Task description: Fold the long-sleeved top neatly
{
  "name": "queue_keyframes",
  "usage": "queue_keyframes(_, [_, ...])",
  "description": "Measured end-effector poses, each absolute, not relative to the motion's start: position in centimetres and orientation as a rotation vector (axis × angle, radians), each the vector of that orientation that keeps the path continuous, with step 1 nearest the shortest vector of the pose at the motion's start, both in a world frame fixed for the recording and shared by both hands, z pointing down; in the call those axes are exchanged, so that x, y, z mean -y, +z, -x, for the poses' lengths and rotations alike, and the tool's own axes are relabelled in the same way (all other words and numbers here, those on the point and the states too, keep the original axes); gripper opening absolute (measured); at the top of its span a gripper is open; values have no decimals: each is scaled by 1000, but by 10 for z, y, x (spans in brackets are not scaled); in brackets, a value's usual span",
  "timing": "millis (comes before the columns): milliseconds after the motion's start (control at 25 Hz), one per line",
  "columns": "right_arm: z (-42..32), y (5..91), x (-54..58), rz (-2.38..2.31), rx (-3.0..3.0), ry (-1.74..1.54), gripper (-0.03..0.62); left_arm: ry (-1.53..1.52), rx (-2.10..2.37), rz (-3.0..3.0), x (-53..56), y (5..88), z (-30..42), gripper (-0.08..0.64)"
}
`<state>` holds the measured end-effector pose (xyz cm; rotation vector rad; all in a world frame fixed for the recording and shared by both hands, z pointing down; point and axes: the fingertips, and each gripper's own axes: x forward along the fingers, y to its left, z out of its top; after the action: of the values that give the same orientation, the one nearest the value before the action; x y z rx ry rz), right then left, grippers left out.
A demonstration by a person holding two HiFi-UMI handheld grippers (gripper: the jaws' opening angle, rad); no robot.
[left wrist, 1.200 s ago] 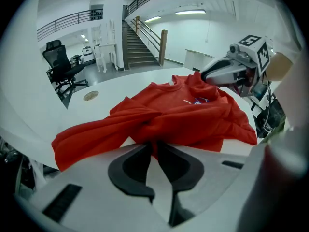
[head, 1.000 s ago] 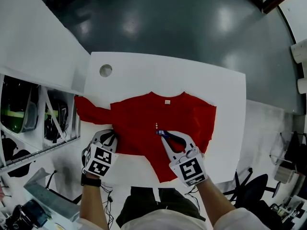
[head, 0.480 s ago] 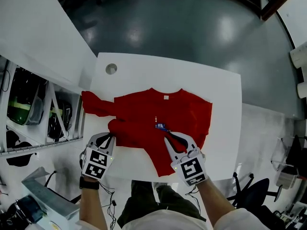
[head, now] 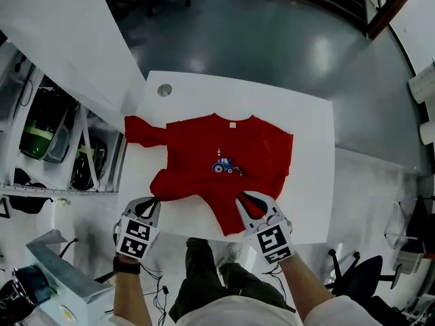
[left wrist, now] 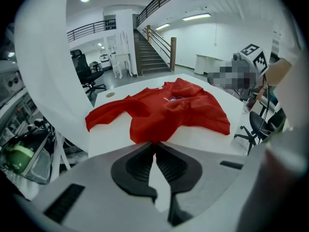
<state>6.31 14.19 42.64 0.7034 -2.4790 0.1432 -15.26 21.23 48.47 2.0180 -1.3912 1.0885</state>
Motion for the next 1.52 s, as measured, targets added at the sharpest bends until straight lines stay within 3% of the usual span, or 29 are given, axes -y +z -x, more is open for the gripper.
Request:
queue_keyframes(760, [-97, 419, -225, -679, 2482, 94, 58, 1146, 1255, -1878, -355, 536, 113, 32])
queue_keyframes(1080, [-108, 422, -223, -704, 2477, 121, 58, 1191, 1259, -1889, -348, 512, 128, 49])
queue_keyframes(1520, [-120, 444, -229, -710, 2428, 192, 61, 1219, 1265, -2041, -257, 494, 110, 48])
